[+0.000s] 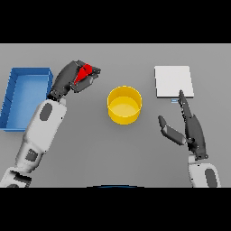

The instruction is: Pick up the red beaker and tilt it to pour out 1 green nut into yellow bowl. Pick up the yellow bowl and place it on the metallic measuring scale.

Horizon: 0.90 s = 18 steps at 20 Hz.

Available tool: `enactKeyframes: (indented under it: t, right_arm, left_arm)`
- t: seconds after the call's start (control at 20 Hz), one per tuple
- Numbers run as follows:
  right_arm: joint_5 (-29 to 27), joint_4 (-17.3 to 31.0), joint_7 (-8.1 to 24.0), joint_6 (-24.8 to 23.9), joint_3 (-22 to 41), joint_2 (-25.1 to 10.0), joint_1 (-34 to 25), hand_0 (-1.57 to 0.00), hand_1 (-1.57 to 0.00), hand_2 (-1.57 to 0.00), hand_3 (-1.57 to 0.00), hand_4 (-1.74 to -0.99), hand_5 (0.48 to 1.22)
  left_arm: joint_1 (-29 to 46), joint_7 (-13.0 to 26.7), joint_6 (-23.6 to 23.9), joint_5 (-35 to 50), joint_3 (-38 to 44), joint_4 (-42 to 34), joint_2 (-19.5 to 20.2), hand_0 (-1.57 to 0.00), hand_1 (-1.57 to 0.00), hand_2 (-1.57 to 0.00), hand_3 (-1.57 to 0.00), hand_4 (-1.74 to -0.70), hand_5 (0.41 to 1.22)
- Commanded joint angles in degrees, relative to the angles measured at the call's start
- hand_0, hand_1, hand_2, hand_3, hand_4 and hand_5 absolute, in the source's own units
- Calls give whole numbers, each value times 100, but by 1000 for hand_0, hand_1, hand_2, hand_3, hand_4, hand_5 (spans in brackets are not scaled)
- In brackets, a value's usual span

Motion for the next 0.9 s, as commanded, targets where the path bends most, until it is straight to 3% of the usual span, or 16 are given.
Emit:
enactKeyframes:
  t: [0.0, 0.1, 0.5, 0.55, 0.7, 0.85]
  right_arm:
    - [3, -85, -14, 17, 32, 6, 71, 1, 1, 1, 1, -1186, 660]
    - [44, -58, 194, 9, 94, 82, -26, 1, 1, 1, 1, -1178, 663]
    - [-75, -80, 182, 46, 44, 108, 47, 1, 1, 1, 1, -1187, 676]
    - [-88, -109, 213, 44, 37, 107, 42, 1, 1, 1, 1, -1191, 675]
    - [-180, -107, 238, 93, 39, 156, 119, 1, 1, 1, 1, -1195, 671]
    - [-308, -89, 264, 112, 1, 219, 110, 1, 1, 1, 1, -1202, 651]
  left_arm:
    - [-69, 102, -64, -200, -149, 21, 99, -1568, -1568, -1568, -1567, -1737, 1125]
    - [-302, 365, -253, -567, -475, 4, 201, -1569, -1569, -1569, -1569, -1739, 1129]
    - [-1137, 785, -855, -2302, -1916, 392, 416, -1571, -1571, -1571, -1571, -1741, 1197]
    - [-1225, 852, -1037, -2478, -2082, 409, 434, -1571, -1571, -1571, -1571, -1689, 1202]
    - [-1585, 636, -1396, -2950, -2496, 581, 552, -1571, -1571, -1571, -1383, -1710, 1211]
    - [-1987, 440, -1747, -3364, -2893, 915, 548, -1571, -1571, -1571, -1332, -1718, 1216]
